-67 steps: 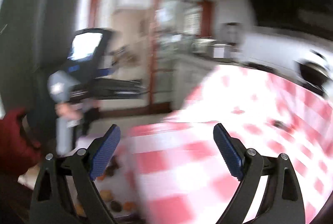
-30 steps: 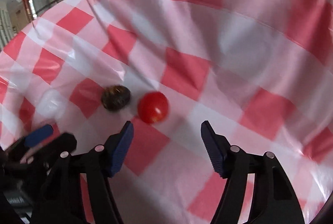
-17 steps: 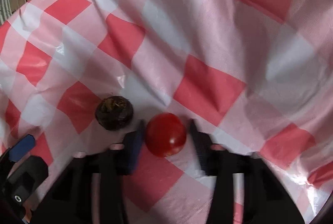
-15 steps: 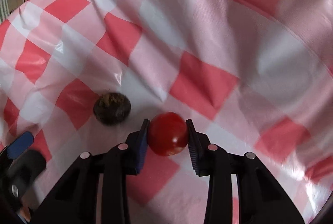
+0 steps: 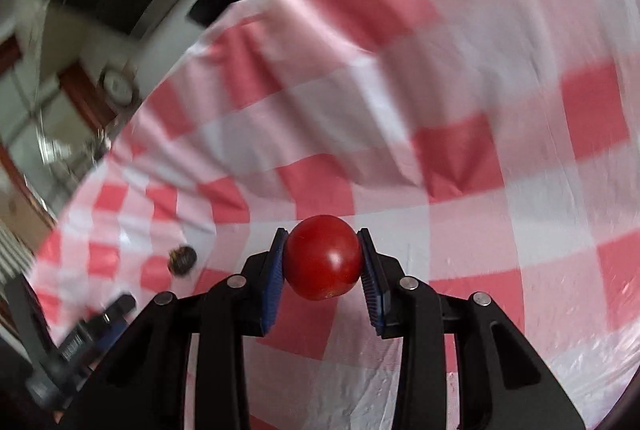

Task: Organize fruits
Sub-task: 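Grasp the last dark brown mangosteen with the left gripper while the right gripper holds the tomato, then carry the mangosteen and tomato to the white box and open both grippers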

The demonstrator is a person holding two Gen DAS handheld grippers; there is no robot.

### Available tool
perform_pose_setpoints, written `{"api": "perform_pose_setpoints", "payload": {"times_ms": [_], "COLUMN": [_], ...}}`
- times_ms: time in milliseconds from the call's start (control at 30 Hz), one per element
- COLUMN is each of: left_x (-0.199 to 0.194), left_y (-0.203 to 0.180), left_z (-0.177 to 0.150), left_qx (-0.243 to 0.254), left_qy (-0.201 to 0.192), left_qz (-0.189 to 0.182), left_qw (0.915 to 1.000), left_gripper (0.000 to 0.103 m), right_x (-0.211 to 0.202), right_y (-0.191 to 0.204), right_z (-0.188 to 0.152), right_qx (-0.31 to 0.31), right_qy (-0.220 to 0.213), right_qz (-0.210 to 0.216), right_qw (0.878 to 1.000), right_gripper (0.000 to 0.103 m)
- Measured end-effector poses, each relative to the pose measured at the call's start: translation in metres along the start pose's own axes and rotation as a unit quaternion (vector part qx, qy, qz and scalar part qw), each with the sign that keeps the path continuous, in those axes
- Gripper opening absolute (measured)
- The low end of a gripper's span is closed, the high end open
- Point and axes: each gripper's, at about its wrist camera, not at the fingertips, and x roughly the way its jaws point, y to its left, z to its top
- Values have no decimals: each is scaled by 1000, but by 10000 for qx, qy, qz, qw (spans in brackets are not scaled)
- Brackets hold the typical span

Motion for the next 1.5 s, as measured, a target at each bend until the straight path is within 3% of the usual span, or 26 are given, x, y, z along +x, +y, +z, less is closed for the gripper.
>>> {"api": "perform_pose_setpoints", "payload": {"times_ms": [267,367,533,567,600,733,833,1000,1100,1300,1500], "left_x": [48,76,105,107,107,89,50,-21,-49,-51,-51], "left_y": [-29,-39,-56,-60,-62,-65,-73,-61,-51,-53,-43], "left_z": [23,36,49,48,46,32,9,-38,-58,-62,-56], "left_qx": [306,466,922,1055,1128,1411,1706,1389,1156,1104,974], "left_qy": [466,692,828,843,846,817,607,516,406,353,335], "left_qz": [145,356,795,935,933,739,625,-121,-288,-478,-415], "left_qw": [9983,9959,9891,9864,9856,9838,9815,9889,9920,9921,9938], "left_gripper": [73,61,55,45,43,43,43,43,43,43,43], "right_x": [-4,-5,-6,-6,-6,-4,-5,-5,-5,-5,-5], "right_y": [-6,-6,-8,-8,-7,-6,-7,-7,-7,-7,-8], "right_z": [5,5,5,5,5,6,6,6,6,6,5], "right_qx": [63,62,32,28,25,15,24,30,28,29,81], "right_qy": [-29,-34,8,16,23,32,16,7,9,8,-6], "right_qz": [193,238,265,273,278,302,319,338,340,345,383], "right_qw": [9998,9997,9996,9996,9996,9995,9995,9994,9994,9994,9992], "right_gripper": [36,36,36,36,36,36,36,36,36,36,36]}}
